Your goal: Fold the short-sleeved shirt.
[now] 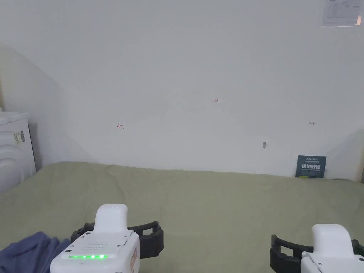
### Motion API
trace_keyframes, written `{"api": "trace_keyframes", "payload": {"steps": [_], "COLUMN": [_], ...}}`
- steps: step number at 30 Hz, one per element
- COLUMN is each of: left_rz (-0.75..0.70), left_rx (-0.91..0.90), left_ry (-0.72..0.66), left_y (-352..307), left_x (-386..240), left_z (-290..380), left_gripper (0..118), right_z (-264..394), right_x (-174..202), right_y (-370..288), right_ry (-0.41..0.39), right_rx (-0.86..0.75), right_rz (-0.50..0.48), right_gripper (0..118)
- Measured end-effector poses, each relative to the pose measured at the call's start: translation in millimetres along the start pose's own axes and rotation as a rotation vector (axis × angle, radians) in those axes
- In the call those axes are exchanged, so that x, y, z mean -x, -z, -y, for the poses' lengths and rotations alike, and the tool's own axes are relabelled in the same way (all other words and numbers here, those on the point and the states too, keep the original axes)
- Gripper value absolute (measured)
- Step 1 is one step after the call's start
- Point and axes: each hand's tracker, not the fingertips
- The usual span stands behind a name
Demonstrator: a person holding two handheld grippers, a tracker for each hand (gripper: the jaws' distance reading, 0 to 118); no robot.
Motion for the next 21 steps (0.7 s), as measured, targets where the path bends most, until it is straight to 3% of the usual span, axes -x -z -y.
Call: {"api": "trace_keyframes", "payload": {"steps": [3, 5, 6, 7, 8, 9, 11, 14, 21], "left_rz": [-0.001, 0.008, 0.016, 0.017, 0.012, -0.022, 0.028, 0.018, 0.021], "left_rx": [0.002, 0.004, -0.002, 0.0, 0.015, 0.01, 0.014, 0.014, 0.025], "left_ry": [0.0, 0.001, 0.004, 0.019, 0.04, 0.021, 0.018, 0.018, 0.014], "left_y": [-0.5, -1.4, -2.4, -2.3, -0.1, -1.6, -3.5, 0.4, 3.6], "left_x": [0.2, 1.1, 0.9, -0.7, -2.6, -1.1, 0.7, -1.1, -1.6], "left_z": [0.2, 1.0, 1.7, 2.2, 2.8, 5.5, 1.2, 5.5, 8.6], "left_gripper": [117, 108, 96, 63, 12, 0, 0, 0, 0], "right_z": [0.0, -0.7, -0.6, 0.4, 1.9, 2.5, 2.5, 5.3, 2.9], "right_x": [-0.6, -1.1, -1.2, 0.7, 1.1, -0.8, -4.1, -1.6, -7.1], "right_y": [-0.6, -1.8, -2.7, -2.0, 0.4, 0.5, 1.5, 0.8, 3.0], "right_ry": [0.003, 0.005, 0.005, -0.003, -0.011, 0.003, 0.011, -0.022, 0.01], "right_rx": [0.002, 0.016, 0.013, 0.012, 0.017, 0.007, 0.047, 0.03, 0.053], "right_rz": [0.004, -0.006, -0.007, 0.015, 0.059, 0.044, 0.008, 0.044, 0.005], "right_gripper": [118, 109, 94, 53, 2, 0, 0, 0, 0]}}
